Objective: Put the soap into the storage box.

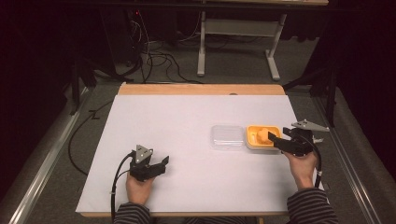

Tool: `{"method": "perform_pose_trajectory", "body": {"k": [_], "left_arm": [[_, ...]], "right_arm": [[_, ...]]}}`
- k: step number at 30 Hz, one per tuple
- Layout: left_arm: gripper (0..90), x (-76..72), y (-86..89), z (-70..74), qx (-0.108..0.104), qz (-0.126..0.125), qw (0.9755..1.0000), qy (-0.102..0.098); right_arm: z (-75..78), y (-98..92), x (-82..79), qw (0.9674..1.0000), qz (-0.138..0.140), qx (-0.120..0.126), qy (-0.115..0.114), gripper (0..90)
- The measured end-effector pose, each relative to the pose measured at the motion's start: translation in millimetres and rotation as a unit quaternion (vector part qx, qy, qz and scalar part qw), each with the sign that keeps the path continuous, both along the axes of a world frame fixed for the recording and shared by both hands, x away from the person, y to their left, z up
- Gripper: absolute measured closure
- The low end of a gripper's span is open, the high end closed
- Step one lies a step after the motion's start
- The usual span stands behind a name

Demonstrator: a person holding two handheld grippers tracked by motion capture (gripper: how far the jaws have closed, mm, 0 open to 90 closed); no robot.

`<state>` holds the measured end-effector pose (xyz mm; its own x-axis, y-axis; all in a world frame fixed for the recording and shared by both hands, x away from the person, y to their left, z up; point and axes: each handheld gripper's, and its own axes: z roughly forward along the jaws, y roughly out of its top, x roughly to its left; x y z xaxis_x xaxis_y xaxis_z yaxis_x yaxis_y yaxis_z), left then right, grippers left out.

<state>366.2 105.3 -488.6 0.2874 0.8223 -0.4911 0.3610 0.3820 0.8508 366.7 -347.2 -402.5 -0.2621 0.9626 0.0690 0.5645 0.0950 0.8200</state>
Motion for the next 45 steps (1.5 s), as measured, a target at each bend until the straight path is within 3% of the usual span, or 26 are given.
{"method": "perform_pose_trajectory", "body": {"k": [16,31,36,45], "left_arm": [[28.1,-0.5,0.3,0.0,0.002,-0.001,1.0000,-0.002],[28.1,-0.4,0.2,-0.2,0.004,-0.002,1.0000,-0.001],[28.1,-0.6,0.2,-0.2,0.005,-0.002,1.0000,-0.002],[28.1,-0.8,0.3,0.0,0.004,-0.001,1.0000,-0.003]], "right_arm": [[3.9,-1.6,-20.1,0.9994,0.005,0.016,-0.032,31.5],[1.9,1.9,-35.6,0.9982,0.015,0.033,-0.048,31.6],[0.2,4.4,-43.6,0.9980,0.035,0.029,-0.045,33.1],[-1.0,8.8,-58.3,0.9970,0.044,0.034,-0.054,33.5]]}}
